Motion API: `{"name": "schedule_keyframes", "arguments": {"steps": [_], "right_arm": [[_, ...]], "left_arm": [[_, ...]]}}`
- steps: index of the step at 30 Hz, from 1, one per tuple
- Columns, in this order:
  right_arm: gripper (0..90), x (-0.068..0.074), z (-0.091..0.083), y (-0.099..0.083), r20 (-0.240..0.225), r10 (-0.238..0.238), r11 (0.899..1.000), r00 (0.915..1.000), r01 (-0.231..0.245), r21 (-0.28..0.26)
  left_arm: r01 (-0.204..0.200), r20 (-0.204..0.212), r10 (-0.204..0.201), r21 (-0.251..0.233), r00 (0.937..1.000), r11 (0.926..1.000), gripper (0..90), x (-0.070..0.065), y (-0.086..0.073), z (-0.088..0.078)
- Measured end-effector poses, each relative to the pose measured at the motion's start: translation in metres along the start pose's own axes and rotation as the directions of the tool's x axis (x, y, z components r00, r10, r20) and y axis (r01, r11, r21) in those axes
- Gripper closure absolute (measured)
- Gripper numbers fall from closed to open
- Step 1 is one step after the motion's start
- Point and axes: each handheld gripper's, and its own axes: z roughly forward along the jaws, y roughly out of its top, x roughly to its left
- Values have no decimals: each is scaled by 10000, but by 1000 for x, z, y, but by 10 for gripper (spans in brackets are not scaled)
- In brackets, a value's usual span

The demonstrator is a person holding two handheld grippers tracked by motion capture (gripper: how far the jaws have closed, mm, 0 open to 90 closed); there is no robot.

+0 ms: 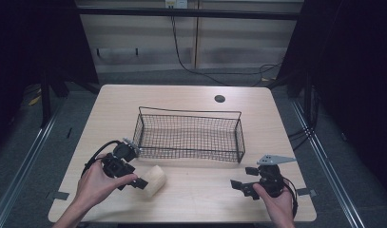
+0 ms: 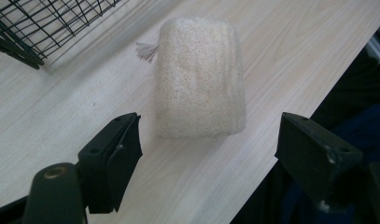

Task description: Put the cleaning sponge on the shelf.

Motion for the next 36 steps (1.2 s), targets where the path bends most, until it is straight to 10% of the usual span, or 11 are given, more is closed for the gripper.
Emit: {"name": "schedule_keyframes", "arguments": {"steps": [26,36], "right_arm": [[137,-1,1,-1,-90,117,9996,9999,-115,255],[137,-1,2,0,3,131,9994,9999,-131,319]], "left_arm": [[-94,-1228,378,2234,9917,9747,217,-10,38,37],[4,-1099,294,2619,9935,9651,197,-9,40,52]]}}
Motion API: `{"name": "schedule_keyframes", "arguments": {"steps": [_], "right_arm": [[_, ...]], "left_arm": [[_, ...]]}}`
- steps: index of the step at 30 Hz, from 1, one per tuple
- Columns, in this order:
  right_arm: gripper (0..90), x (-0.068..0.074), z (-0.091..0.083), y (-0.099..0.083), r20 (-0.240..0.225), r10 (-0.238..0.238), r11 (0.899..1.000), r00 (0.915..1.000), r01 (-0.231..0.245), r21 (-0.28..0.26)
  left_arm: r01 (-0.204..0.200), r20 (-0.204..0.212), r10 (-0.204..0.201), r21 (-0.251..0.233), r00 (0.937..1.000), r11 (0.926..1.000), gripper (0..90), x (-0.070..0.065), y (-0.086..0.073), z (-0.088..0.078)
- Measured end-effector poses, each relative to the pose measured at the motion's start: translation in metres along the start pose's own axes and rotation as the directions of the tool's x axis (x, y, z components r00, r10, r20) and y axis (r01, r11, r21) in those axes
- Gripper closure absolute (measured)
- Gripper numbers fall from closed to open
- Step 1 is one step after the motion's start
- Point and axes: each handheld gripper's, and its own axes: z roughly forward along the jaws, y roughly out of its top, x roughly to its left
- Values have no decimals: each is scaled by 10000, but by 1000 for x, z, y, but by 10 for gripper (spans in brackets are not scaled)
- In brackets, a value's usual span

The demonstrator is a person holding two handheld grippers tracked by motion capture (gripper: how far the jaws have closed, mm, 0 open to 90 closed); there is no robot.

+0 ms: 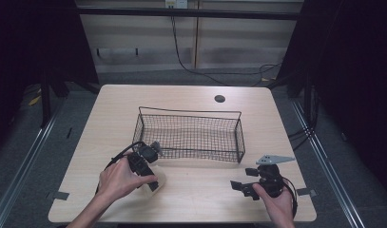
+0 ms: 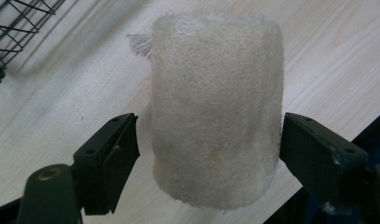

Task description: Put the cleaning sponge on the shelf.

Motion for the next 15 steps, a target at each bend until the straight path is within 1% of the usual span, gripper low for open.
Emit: {"name": "schedule_keyframes", "arguments": {"steps": [1,5,7,9,11,14,15], "right_arm": [[137,0,0,0,2,-7,10000,10000,7,-7],[137,0,0,0,-22,-11,10000,10000,11,2],[137,0,0,0,-19,-12,10000,10000,12,5],[137,0,0,0,-4,23,10000,10000,-23,52],[137,-1,1,0,22,13,9999,10000,-14,105],[138,-1,1,0,29,-6,9999,10000,6,118],[138,-1,1,0,38,-5,9999,10000,4,123]], "left_arm": [[71,58,-71,39,10000,10000,199,-1,1,3],[98,100,-100,231,9999,9997,204,-1,3,8],[25,50,-27,320,10000,9995,210,-1,4,11],[-40,196,33,347,9998,9994,227,-3,5,16],[-68,158,61,427,9999,9991,248,-4,7,17],[-65,112,61,444,9999,9990,252,-5,7,18],[-146,57,144,428,9999,9990,254,-5,7,18]]}}
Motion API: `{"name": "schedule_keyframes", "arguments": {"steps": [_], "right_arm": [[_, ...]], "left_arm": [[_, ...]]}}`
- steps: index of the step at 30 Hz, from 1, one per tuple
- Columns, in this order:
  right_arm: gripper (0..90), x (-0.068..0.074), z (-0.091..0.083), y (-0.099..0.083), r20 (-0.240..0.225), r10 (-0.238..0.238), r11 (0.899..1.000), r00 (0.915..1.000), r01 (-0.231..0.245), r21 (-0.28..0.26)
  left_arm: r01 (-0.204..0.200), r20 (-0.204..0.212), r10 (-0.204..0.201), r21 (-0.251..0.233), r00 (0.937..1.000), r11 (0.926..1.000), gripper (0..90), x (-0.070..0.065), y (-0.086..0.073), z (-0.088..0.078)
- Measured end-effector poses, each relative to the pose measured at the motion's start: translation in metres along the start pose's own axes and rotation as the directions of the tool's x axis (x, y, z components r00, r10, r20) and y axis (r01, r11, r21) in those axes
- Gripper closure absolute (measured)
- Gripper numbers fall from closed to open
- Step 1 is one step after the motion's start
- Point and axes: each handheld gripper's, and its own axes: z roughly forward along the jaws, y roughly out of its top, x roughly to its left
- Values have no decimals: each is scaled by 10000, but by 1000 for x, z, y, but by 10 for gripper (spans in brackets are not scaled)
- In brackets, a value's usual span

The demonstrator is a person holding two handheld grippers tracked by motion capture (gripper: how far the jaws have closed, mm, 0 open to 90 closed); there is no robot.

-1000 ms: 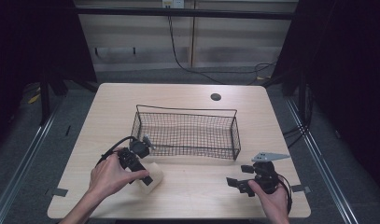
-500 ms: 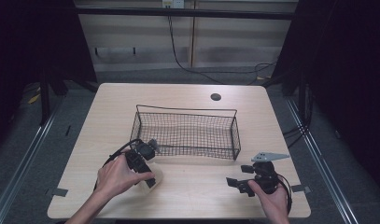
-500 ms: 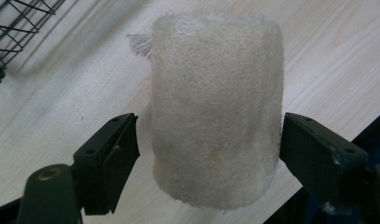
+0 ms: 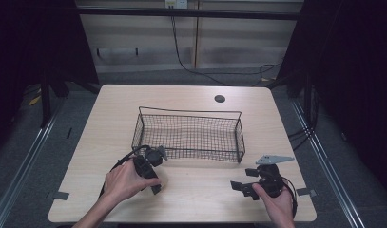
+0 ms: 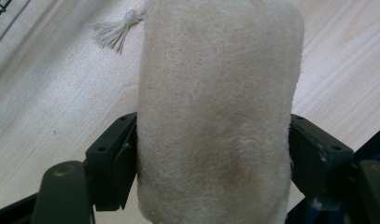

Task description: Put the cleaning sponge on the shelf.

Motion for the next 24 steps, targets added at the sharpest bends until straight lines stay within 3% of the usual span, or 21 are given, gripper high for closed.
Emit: {"name": "schedule_keyframes", "arguments": {"steps": [4,11,24], "right_arm": [[138,0,0,0,18,50,10000,10000,-50,21],[138,0,0,0,13,72,10000,10000,-72,9],[138,1,1,0,-48,43,10000,10000,-43,24]], "left_arm": [[130,-184,-131,-69,9997,9999,260,-2,-1,0],[-88,-253,90,56,9996,9999,263,-2,-2,-2],[-23,172,30,-429,9998,9991,264,3,-10,-16]]}}
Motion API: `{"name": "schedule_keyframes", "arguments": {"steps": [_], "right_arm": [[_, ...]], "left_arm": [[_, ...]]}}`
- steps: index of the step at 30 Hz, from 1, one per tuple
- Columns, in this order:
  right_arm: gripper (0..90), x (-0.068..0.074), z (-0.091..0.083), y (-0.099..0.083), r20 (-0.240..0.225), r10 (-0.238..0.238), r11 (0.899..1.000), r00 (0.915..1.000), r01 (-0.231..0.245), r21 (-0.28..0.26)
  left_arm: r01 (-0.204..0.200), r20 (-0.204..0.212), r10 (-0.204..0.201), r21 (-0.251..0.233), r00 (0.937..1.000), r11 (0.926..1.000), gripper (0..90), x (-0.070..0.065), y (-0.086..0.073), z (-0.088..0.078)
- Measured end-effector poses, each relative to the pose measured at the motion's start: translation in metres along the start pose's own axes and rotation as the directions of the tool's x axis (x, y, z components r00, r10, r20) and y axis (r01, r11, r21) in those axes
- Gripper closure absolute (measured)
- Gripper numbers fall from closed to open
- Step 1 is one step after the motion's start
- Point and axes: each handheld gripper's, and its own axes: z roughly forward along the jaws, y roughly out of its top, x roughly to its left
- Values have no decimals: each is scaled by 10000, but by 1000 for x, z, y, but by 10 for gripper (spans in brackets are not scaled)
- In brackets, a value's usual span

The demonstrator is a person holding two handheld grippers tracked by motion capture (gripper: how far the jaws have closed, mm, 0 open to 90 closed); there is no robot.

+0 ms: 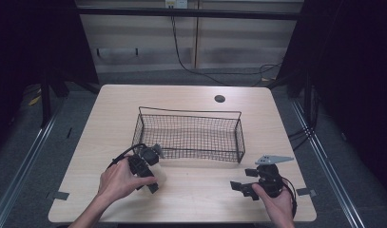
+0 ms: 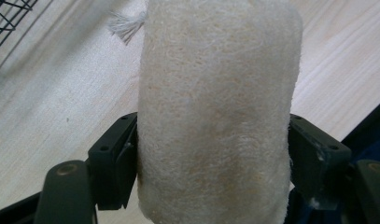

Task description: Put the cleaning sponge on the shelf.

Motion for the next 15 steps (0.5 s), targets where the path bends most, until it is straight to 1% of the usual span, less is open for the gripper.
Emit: {"name": "schedule_keyframes", "arguments": {"steps": [3,8,9,12,15], "right_arm": [[138,0,0,0,8,19,10000,10000,-19,-1],[138,0,0,0,16,28,10000,10000,-28,7],[138,0,0,0,5,19,10000,10000,-19,-1],[138,0,0,0,22,31,10000,10000,-31,-15],[138,0,0,0,13,30,10000,10000,-30,-7]], "left_arm": [[29,51,-28,-155,10000,9999,264,0,-1,-4],[-167,83,169,-216,9998,9996,264,-2,-2,-9],[-139,65,141,-254,9999,9996,265,-3,-2,-10],[-276,127,281,-321,9995,9991,265,-5,-3,-16],[-320,219,329,-405,9992,9987,264,-6,-4,-21]]}}
